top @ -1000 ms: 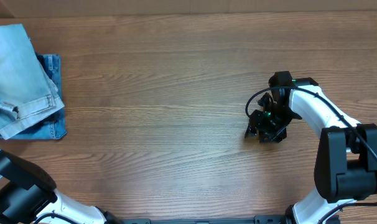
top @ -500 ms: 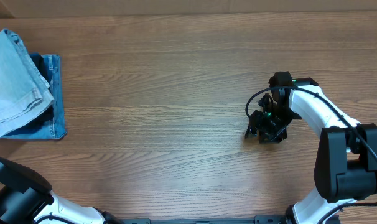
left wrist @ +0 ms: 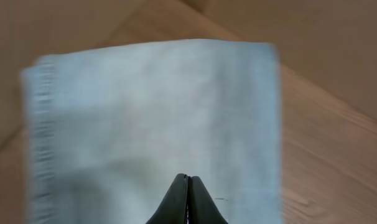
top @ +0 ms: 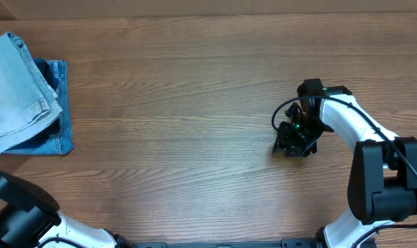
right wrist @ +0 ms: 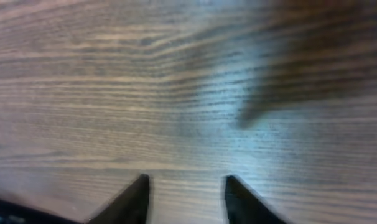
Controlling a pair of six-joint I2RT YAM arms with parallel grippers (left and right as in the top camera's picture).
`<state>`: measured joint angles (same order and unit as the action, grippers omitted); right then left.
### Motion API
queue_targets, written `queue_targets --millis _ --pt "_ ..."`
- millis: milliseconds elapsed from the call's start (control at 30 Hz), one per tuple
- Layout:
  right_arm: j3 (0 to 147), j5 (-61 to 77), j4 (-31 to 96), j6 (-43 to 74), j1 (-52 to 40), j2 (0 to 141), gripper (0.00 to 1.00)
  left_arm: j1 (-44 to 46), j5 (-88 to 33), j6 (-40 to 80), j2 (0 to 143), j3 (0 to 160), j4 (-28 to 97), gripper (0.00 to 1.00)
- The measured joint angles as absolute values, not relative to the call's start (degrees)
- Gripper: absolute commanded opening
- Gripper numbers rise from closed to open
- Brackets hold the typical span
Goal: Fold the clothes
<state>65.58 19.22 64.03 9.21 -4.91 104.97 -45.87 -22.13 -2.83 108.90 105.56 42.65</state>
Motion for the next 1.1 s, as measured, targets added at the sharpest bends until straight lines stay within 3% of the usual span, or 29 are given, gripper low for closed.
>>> queue_targets --millis 167,267,333,367,400,433,700,967,1100 --pt "66.41 17.26 61.06 8.95 -4.91 104.97 0.28 -36.93 -24.25 -2.63 108.90 105.58 44.60 0.04" --pt "71.68 12.93 60.90 8.80 -4.91 104.97 0.40 -27.68 -22.81 -2.68 108.90 105.62 46.39 0.04" --pt "77.47 11.00 61.04 7.35 -4.91 104.99 0.60 -21.19 -20.25 -2.94 108.90 105.71 47.51 0.07" --pt "80.42 10.46 60.82 6.68 -4.91 104.99 0.86 -18.96 -19.57 -3.09 108.90 105.71 47.59 0.23" --pt "84.03 9.96 60.38 6.50 -4.91 104.99 1.00 -15.27 -18.39 -3.22 108.90 105.71 47.64 0.63" --pt "86.35 9.82 59.92 6.39 -4.91 104.99 1.00 -12.23 -17.50 -3.40 108.90 105.71 47.72 1.00" --pt "91.35 8.95 47.46 5.74 -4.91 104.95 1.00 0.36 -9.61 -3.51 108.90 105.80 51.00 1.00" --pt "91.59 8.51 51.42 5.78 -4.91 104.60 1.00 0.78 -8.19 0.47 108.88 107.04 56.88 1.00" --pt "91.59 6.35 52.80 5.80 -4.91 97.38 1.00 0.78 -7.90 1.78 106.08 107.22 59.02 1.00"
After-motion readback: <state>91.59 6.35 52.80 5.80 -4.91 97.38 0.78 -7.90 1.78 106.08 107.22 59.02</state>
